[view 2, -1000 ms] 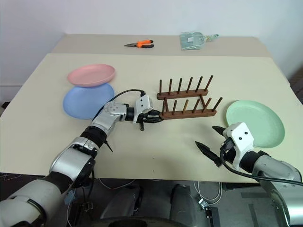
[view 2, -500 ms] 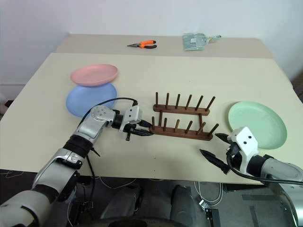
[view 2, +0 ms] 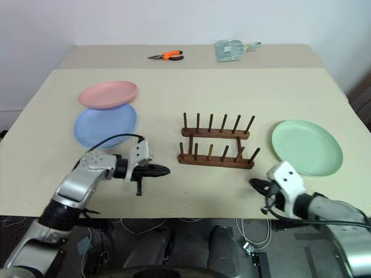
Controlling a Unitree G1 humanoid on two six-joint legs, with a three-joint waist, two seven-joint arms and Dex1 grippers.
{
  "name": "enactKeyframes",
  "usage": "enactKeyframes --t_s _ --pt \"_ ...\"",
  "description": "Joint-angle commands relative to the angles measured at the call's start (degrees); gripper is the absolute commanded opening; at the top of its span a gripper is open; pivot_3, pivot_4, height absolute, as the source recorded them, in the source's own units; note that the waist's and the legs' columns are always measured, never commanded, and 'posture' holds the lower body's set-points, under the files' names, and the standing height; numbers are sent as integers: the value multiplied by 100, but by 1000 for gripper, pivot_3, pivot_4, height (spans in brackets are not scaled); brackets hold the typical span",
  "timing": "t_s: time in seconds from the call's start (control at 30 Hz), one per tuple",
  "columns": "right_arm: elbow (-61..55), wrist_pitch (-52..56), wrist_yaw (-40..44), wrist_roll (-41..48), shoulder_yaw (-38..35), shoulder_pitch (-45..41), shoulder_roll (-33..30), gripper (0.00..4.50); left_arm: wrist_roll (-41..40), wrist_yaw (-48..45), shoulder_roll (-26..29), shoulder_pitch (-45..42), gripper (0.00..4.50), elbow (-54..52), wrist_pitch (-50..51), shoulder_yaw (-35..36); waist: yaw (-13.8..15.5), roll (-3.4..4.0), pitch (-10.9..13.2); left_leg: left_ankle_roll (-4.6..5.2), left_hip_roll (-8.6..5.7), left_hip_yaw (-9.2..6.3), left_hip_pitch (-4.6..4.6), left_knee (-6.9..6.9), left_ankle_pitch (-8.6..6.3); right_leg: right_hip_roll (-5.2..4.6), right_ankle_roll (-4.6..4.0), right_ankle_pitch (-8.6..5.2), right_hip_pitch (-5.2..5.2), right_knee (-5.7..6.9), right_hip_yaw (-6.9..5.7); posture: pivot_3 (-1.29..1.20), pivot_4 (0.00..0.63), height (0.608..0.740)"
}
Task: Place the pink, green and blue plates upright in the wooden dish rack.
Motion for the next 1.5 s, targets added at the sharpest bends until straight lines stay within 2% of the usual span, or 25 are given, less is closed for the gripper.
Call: enactKeyframes --t_s 0.03,0.13,0.27,0.43,0.57,0.63,0.73,0.83,0.9,0.93,0.97,1.1,1.27,1.4,1.5 --pt "354 -195 -460 -570 458 -354 174 0 410 1099 -555 -11 281 -144 44 -296 93 -7 1 0 -2 3 -6 7 0 0 -2 1 0 -1 0 0 150 740" --pt "667 -300 -780 -877 738 -726 402 0 873 1933 -896 -122 281 238 6 -439 77 -9 -5 -3 -1 10 -4 4 3 13 11 10 0 -2 1 0 150 740" --pt "1532 -580 -1380 -1403 1052 -1591 822 0 1021 2956 -1469 -551 281 1163 -32 -189 52 -20 -12 -15 12 13 8 2 9 42 -15 28 5 -4 1 0 150 740" --pt "2464 -887 -1682 -1509 1020 -2434 1205 0 973 3191 -1569 -838 281 1686 -249 -154 35 -13 -20 -17 32 22 28 1 11 58 -37 26 8 8 0 0 150 740" --pt "2809 -1084 -1582 -1562 1083 -2672 1172 0 962 3176 -1504 -887 281 1773 -380 -174 41 -12 -21 -19 31 22 27 -10 13 58 -21 38 1 10 0 0 150 740" --pt "2650 -979 -1266 -1313 1020 -2644 1097 518 885 3122 -1398 -840 201 1641 -329 -72 36 -12 -21 -20 30 23 26 -11 13 58 -23 39 -1 10 0 0 150 740" --pt "1935 -958 -683 -890 884 -2367 877 1718 152 2615 -1024 -547 1037 796 -73 542 -42 -10 -20 -20 33 23 27 -16 13 61 -22 38 -3 10 0 0 150 740" --pt "1334 -769 -423 -626 762 -2191 707 3216 -1010 2728 -913 -563 2514 108 350 1946 -135 3 0 -21 42 17 13 -24 12 64 -21 36 -24 12 0 0 150 740" --pt "1159 -698 -356 -600 770 -2136 642 4211 -1239 3217 -904 -785 3492 100 528 2569 -119 1 2 -24 42 7 0 -17 15 65 -24 40 -36 16 0 0 150 740" --pt "1115 -716 -287 -635 847 -2107 600 4500 -1256 3688 -893 -1044 3998 233 580 2965 -96 0 2 -25 41 7 2 -14 16 64 -25 40 -32 17 0 0 150 740" --pt "1084 -727 -236 -657 899 -2086 569 4500 -1274 4024 -886 -1225 4460 319 625 3228 -83 -10 -1 -28 40 9 4 -12 17 64 -24 40 -28 17 0 0 150 740" --pt "1220 -800 -121 -791 1151 -2194 575 4500 -1480 5626 -1114 -2033 4460 224 966 4251 -79 -19 -4 -31 32 10 3 -10 18 61 -19 39 -17 3 -3 0 150 740" --pt "1446 -911 -73 -890 1244 -2419 572 4500 -1373 6965 -1203 -2201 4460 295 1642 4794 -91 -22 -2 -33 27 12 1 -14 19 59 -12 43 -20 0 0 0 150 740" --pt "1583 -1034 -30 -958 1261 -2517 573 4500 -1726 7161 -1207 -2229 4460 613 2178 5071 -91 -32 2 -47 29 9 2 -14 27 64 -13 43 -23 10 -1 0 150 740" --pt "1535 -1061 -64 -932 1227 -2519 663 4500 -1863 6961 -1041 -2451 4460 1320 2263 5072 -76 -34 2 -49 28 9 3 -13 28 64 -13 43 -22 12 -1 0 150 740"
